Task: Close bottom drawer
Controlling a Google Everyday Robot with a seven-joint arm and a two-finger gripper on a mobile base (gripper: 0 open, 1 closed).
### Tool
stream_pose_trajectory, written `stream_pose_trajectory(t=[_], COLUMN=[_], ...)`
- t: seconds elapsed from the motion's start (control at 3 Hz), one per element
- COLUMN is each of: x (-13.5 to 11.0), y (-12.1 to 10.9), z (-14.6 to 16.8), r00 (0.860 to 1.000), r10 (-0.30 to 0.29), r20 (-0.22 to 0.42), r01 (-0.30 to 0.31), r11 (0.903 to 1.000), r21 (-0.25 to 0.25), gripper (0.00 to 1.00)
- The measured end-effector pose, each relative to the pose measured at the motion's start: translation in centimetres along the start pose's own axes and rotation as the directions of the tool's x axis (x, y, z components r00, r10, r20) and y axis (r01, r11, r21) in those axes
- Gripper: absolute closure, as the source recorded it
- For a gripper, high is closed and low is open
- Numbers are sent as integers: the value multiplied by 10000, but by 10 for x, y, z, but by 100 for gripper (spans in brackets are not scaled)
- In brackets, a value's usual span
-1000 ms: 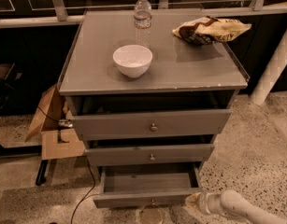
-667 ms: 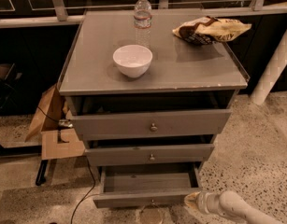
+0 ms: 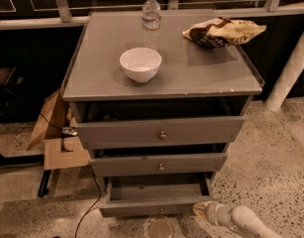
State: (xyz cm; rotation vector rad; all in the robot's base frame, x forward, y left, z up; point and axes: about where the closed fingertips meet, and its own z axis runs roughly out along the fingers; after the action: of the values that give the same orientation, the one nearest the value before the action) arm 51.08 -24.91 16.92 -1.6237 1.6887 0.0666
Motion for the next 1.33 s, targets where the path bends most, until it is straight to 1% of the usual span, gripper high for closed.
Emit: stream_pose_trajectory(t=[0.33,0.67,1.0,1.33], x=[-5,-6,2,9], y=[-13,-27,-47,-58], z=[5,13,27,37], r00=[9987,9965,9965,9972], r10=[-419,-704,-783,-737], r20=[282,443,289,134], r01=[403,656,736,709], r11=[9977,9927,9876,9861], r21=[547,1015,1386,1502], gripper=[100,100,100,100])
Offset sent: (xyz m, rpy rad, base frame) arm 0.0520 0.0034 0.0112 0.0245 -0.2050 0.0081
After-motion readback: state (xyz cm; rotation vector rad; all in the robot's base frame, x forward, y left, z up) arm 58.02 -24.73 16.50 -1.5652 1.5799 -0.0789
